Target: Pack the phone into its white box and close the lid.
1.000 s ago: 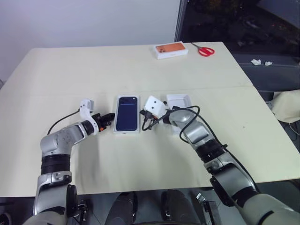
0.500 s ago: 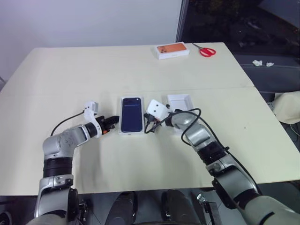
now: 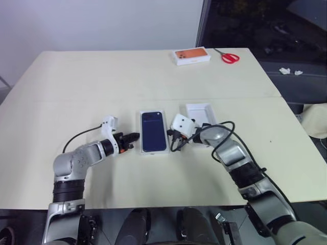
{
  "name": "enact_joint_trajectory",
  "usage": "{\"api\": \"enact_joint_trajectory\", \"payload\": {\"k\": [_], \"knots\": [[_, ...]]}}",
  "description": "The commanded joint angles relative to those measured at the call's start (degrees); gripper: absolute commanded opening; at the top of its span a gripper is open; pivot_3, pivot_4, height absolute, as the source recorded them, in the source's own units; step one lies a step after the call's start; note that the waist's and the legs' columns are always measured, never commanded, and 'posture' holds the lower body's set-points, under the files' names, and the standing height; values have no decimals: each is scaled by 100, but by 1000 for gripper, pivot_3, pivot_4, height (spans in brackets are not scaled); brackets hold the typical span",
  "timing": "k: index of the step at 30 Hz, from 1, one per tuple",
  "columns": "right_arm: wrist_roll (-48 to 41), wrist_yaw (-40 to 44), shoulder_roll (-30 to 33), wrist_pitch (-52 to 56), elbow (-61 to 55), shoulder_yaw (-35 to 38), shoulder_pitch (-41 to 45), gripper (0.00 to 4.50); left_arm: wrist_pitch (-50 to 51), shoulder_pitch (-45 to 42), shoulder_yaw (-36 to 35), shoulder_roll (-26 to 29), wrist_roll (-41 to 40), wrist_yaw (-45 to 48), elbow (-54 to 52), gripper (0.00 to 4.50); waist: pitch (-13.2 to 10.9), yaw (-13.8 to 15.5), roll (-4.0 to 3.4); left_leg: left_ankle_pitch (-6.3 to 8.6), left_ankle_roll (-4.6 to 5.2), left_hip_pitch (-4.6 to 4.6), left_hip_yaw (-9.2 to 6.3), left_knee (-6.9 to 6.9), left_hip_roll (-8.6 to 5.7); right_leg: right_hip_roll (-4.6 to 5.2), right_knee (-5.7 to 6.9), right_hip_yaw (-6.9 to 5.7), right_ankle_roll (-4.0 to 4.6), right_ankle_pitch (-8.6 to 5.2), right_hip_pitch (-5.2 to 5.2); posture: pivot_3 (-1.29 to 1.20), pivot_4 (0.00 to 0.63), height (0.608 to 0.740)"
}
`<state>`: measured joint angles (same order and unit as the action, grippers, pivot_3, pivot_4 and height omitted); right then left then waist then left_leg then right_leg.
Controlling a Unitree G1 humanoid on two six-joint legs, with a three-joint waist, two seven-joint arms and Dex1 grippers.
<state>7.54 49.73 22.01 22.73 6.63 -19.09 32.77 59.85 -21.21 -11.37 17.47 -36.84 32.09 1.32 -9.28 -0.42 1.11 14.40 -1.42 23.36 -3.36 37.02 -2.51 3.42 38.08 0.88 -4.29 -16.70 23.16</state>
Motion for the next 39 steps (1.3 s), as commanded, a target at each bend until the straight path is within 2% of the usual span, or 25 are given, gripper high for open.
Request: {"api": "enact_joint_trajectory", "payload": {"k": [1,6,19,27,38,39], "knots": [[-218,280,202,109,-532,-5,-215,53,344,53,576,-320,-201,41,-333,0,0,20,0,2,4,0,0,2,-4,4,-1,-1,0,0,-3,0,150,740],[-354,456,721,417,-1063,229,-651,53,258,16,940,-530,-18,44,-350,0,2,129,-3,6,11,0,0,7,-10,10,-7,-2,0,0,-12,0,150,740],[-530,371,1367,696,-1338,620,-1048,53,-14,-260,1463,-784,309,208,27,0,3,147,-6,14,24,-11,-6,15,-18,16,-25,-12,-1,-1,-45,0,150,740],[-559,313,1567,621,-1350,695,-1227,53,-191,-406,1686,-957,467,299,268,0,5,217,-9,24,43,-33,-10,15,-18,16,-46,-17,-3,-1,-79,0,150,740],[-852,489,1574,1005,-1490,685,-1293,53,-444,-455,1750,-849,731,480,485,0,7,275,-11,28,48,-44,-9,13,-18,17,-60,-17,-6,0,-96,0,150,740],[-864,494,1582,1034,-1486,685,-1269,567,-455,-449,1741,-836,744,493,490,252,7,271,-11,28,48,-44,-9,13,-18,17,-60,-17,-6,0,-96,0,150,740]]}}
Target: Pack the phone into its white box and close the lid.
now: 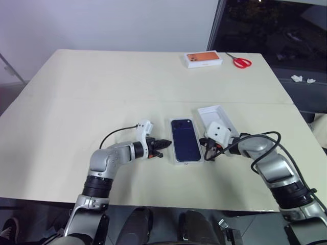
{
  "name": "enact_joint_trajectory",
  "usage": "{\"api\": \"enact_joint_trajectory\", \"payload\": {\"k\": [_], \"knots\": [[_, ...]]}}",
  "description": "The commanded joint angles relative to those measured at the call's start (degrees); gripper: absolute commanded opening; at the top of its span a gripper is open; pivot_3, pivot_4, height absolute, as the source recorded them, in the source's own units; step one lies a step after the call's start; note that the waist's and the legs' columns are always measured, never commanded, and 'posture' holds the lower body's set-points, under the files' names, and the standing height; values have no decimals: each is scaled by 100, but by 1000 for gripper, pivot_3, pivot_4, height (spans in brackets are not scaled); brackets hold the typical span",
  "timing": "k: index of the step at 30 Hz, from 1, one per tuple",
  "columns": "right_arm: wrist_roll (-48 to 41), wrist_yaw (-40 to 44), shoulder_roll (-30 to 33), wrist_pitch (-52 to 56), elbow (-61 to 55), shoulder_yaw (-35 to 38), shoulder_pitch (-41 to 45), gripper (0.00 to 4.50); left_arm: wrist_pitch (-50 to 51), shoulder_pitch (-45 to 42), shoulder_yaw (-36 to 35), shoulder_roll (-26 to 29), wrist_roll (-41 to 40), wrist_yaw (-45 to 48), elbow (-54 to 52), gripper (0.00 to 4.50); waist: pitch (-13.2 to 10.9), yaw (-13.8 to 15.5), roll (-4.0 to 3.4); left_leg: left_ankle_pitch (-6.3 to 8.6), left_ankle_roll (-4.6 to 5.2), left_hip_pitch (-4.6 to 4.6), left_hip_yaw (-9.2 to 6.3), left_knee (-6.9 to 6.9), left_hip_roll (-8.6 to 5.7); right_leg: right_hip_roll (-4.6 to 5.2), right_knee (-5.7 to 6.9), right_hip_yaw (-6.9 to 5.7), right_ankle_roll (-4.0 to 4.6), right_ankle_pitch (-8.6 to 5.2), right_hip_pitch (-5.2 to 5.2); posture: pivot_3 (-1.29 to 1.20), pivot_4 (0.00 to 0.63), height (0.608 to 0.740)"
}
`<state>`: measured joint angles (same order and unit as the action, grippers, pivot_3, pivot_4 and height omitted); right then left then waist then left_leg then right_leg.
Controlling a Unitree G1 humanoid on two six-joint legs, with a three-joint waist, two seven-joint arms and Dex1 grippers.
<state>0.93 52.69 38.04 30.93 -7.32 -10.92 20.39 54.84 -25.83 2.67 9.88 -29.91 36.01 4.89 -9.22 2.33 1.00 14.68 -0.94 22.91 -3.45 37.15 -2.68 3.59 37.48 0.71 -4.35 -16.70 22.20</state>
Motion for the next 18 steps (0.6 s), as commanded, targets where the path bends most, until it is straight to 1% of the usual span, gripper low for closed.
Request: {"api": "enact_joint_trajectory", "payload": {"k": [1,2,4,5,6,7,8,10,12,18], "knots": [[-241,217,-20,287,-86,-121,-7,823,77,14,309,-76,21,125,144,525,0,-5,0,0,0,0,0,0,0,0,0,0,0,0,0,0,150,740],[-313,283,-15,379,-114,-108,14,1303,74,16,290,-75,12,141,138,863,0,-7,0,0,0,0,0,0,0,0,0,0,0,0,0,0,150,740],[-259,271,13,340,-124,-124,49,2241,-23,19,270,-82,74,98,132,1707,1,-16,-1,1,1,-4,0,0,1,0,-1,0,0,0,-3,0,150,740],[-203,226,18,279,-103,-134,67,2799,-32,14,260,-83,89,79,134,2184,1,-24,-1,1,1,-9,0,-2,2,0,-2,0,0,0,-8,0,150,740],[-169,206,22,262,-63,-143,103,3282,0,6,230,-83,56,87,125,2627,1,-30,-1,1,1,-19,1,-5,4,-1,-4,0,0,0,-16,0,150,740],[-160,227,37,252,-44,-146,140,3873,-24,7,218,-66,54,104,106,3165,3,-35,-4,2,2,-43,1,-14,6,-2,-14,0,0,-1,-40,0,150,740],[-150,248,48,232,-33,-142,173,4255,-78,9,206,-46,77,101,95,3537,5,-49,-7,3,3,-58,1,-17,9,-4,-23,-1,-1,-2,-58,0,150,740],[-156,293,84,238,-25,-113,239,4264,-32,-15,121,19,49,106,114,4447,5,-90,-8,6,6,-68,0,-18,14,-6,-32,-4,-2,-3,-72,0,150,740],[-138,342,150,205,-33,-118,268,4264,-47,-37,40,109,57,101,120,4447,5,-161,-8,6,6,-68,-1,-18,15,-7,-31,-5,-3,-3,-71,0,150,740],[-126,342,172,145,-1,-113,326,4264,-127,43,-69,428,95,146,156,4447,5,-215,-8,7,6,-65,-1,-20,17,-8,-30,-5,-7,-4,-66,0,150,740]]}}
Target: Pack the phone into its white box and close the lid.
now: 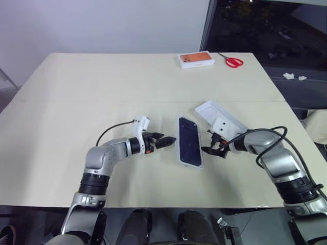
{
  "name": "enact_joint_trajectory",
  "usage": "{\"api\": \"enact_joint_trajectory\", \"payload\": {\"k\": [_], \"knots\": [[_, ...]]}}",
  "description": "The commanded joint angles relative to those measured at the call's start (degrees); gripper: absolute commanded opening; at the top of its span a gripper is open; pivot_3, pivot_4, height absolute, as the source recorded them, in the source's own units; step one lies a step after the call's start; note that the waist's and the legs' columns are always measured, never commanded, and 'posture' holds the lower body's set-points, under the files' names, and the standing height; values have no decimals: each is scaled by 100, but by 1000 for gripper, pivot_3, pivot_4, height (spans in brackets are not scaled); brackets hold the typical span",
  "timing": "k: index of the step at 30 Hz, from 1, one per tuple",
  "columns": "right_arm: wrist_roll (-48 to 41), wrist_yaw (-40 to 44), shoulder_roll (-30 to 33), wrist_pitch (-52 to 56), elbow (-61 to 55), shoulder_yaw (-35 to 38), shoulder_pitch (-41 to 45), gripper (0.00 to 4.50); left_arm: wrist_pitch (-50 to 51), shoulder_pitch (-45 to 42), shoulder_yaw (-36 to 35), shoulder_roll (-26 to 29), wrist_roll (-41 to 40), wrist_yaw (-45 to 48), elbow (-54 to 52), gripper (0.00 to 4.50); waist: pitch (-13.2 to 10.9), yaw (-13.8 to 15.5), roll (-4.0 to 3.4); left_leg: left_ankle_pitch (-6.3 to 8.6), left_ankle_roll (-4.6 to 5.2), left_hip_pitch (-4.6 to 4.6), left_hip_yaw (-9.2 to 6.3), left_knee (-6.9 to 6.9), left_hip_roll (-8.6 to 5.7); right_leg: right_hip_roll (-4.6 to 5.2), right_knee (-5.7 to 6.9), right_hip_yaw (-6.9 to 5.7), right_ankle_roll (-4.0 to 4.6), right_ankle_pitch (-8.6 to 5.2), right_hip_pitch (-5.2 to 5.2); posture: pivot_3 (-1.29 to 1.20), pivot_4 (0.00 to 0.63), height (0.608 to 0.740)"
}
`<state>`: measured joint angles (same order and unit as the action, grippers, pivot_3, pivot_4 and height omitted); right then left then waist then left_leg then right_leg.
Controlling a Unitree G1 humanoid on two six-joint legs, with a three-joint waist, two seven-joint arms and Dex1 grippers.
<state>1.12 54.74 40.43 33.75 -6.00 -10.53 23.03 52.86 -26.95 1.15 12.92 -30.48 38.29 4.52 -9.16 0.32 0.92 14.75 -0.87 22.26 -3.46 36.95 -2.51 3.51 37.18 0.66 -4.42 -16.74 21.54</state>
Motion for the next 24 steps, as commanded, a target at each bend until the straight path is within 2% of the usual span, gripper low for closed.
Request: {"api": "enact_joint_trajectory", "payload": {"k": [1,6,15,24], "knots": [[-143,138,-62,-150,-127,-156,65,4264,71,189,63,166,137,-73,166,4447,0,-28,-1,0,0,0,0,-1,1,0,0,0,0,0,1,0,150,740],[-113,95,-53,-279,41,-149,151,4264,244,481,161,430,15,85,-252,4447,1,-125,-3,0,-1,0,1,-10,4,-1,0,3,0,0,6,0,150,740],[-119,-26,-125,-463,202,-68,276,4264,219,710,-42,835,-133,112,-671,4447,0,-135,-5,1,-1,6,3,-18,7,-2,0,6,0,-1,20,0,150,740],[-401,-212,-37,-463,436,475,874,4264,-1219,1137,-467,1616,-136,896,-1172,4447,-15,-109,-12,-9,-17,42,11,-45,8,-2,6,18,2,1,80,0,150,740]]}}
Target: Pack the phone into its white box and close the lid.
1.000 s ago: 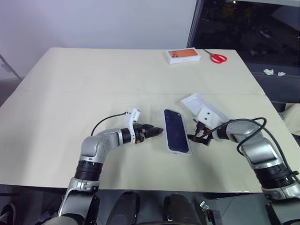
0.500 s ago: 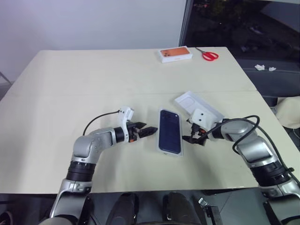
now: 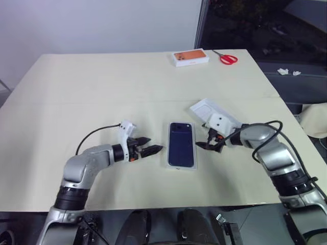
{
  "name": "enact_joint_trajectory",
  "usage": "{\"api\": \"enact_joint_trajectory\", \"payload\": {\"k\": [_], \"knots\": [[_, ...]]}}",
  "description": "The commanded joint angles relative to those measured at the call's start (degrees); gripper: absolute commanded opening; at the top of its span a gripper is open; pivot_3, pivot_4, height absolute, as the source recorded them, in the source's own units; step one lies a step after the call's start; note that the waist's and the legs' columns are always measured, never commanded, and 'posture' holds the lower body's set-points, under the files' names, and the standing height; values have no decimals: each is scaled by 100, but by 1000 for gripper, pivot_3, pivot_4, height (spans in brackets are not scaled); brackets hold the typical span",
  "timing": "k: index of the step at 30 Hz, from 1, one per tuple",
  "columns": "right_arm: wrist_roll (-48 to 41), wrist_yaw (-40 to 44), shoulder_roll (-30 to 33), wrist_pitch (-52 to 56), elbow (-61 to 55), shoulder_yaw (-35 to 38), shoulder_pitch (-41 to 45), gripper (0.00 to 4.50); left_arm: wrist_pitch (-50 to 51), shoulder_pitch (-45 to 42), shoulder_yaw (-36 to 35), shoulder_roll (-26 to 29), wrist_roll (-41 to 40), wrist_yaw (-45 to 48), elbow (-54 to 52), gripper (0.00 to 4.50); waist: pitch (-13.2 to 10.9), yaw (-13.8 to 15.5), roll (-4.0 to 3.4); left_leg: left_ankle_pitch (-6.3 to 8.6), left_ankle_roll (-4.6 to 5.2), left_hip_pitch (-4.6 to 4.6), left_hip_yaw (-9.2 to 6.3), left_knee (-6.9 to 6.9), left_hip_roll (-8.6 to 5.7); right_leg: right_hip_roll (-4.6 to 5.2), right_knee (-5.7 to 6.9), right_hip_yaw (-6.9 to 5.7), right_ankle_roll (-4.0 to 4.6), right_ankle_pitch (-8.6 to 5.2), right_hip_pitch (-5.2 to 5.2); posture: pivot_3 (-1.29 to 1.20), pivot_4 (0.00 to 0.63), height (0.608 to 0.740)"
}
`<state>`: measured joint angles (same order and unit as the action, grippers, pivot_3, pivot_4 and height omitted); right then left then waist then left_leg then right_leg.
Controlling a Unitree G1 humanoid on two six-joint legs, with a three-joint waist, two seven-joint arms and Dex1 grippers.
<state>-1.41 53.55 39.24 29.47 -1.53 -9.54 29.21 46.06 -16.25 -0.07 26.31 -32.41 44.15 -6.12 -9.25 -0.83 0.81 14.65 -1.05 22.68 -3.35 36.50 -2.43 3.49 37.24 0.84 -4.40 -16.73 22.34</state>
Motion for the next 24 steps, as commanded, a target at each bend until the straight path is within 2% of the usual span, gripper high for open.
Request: {"api": "enact_joint_trajectory", "payload": {"k": [1,8,14,22,24], "knots": [[-204,-133,96,153,18,468,313,4264,-873,118,-485,395,55,509,-104,4447,-9,17,-1,-4,-6,6,0,-7,0,0,-1,0,0,0,8,0,150,740],[-279,-482,33,1267,-39,512,208,4264,-1792,163,-1017,817,-59,1193,175,4447,-11,46,-2,-11,-16,69,-2,-15,-3,7,-5,-4,4,2,70,0,150,740],[-192,-908,-33,1657,110,501,244,4264,-2018,272,-965,887,9,1353,133,4447,-13,15,-5,-12,-16,77,-1,-17,-4,7,-2,-3,4,2,82,0,150,740],[-994,-858,-174,2930,-217,880,321,4264,-2336,529,-1169,956,-184,1660,-8,4447,-15,12,-7,-15,-19,74,-1,-16,-3,4,11,-2,3,2,85,0,150,740],[-1111,-873,-144,3101,-328,884,301,3718,-2382,531,-1158,995,-120,1663,-11,4500,-15,14,-8,-15,-19,75,-1,-15,-3,4,11,-2,3,2,85,0,150,740]]}}
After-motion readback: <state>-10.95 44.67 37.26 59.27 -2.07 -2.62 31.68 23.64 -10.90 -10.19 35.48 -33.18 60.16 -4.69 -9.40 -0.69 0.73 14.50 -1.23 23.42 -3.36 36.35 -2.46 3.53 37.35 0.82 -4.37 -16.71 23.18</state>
